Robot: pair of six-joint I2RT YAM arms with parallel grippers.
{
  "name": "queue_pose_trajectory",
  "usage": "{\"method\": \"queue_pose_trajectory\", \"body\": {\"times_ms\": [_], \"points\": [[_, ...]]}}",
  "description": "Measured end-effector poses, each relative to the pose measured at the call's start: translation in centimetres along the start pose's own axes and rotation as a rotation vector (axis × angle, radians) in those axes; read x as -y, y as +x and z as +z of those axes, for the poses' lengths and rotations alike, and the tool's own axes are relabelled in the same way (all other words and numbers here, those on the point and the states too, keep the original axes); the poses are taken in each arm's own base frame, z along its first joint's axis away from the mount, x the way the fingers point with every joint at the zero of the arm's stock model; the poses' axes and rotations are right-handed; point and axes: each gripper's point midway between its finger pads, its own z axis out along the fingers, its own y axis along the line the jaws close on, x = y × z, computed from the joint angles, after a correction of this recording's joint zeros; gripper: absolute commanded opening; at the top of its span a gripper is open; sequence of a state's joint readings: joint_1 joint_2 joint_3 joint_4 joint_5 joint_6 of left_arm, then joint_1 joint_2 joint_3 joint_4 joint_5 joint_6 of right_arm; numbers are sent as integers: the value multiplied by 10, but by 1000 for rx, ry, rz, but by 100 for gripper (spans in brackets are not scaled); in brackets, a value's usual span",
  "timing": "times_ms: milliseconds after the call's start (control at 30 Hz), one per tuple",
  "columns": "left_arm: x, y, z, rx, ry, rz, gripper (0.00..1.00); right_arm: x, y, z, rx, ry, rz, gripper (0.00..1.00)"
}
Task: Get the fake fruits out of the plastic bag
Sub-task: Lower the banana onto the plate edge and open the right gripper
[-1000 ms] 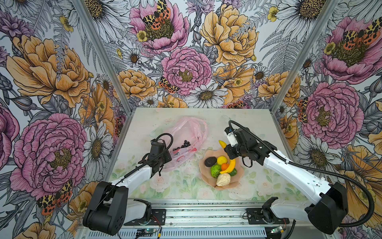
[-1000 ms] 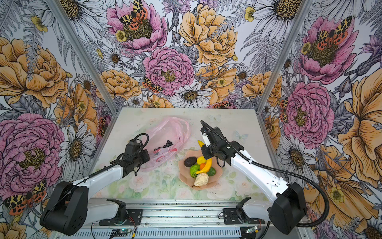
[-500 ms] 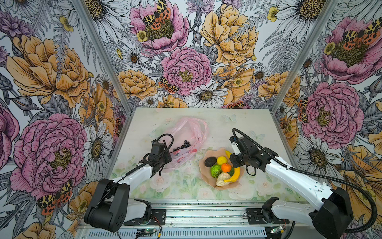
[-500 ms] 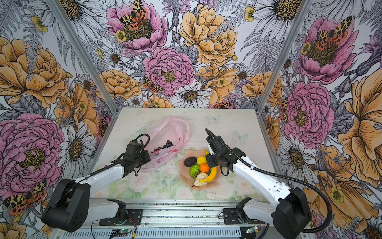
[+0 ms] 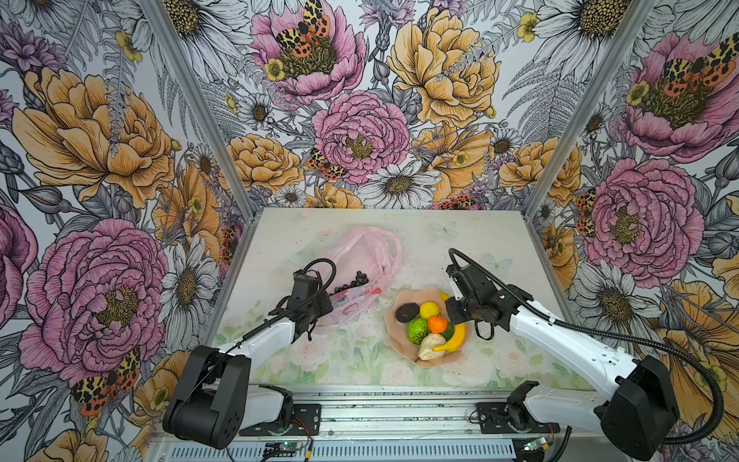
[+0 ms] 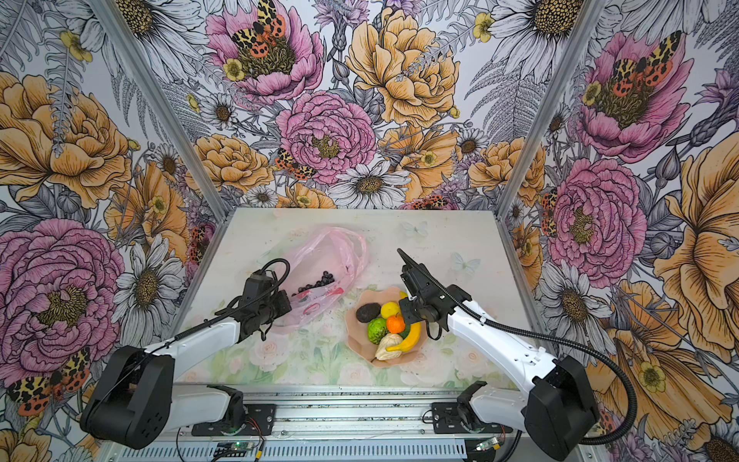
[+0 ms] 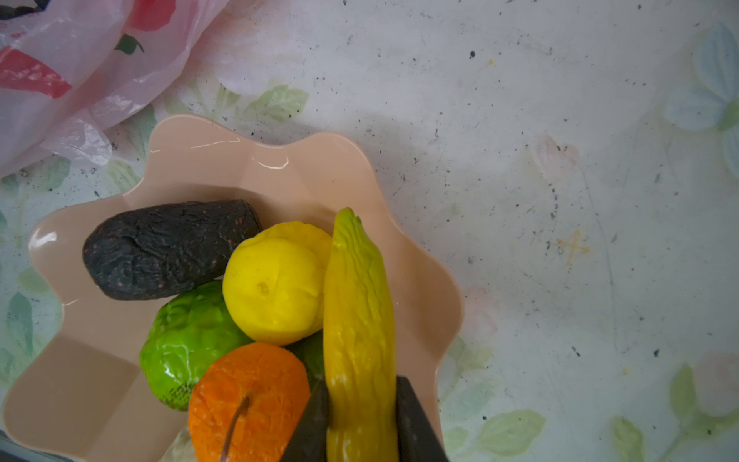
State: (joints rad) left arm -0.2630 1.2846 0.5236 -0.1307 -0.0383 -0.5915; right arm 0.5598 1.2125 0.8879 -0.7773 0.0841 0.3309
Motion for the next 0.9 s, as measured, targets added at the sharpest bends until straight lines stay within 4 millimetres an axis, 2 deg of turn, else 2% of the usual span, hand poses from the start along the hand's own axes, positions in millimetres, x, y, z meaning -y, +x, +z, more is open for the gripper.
{"method": "queue_pose_trajectory", "body": {"times_ms": [533,767,900], "points": [[-1,-1,0,-1,2,-4,0,2,14,18,-59,81,-27,21],[-1,-1,0,-1,2,3,0,3,14,18,-57,98,-31,30],[-2,-2,-1,2,1,0,0,2,15,19,-56,105,-39,31]]}}
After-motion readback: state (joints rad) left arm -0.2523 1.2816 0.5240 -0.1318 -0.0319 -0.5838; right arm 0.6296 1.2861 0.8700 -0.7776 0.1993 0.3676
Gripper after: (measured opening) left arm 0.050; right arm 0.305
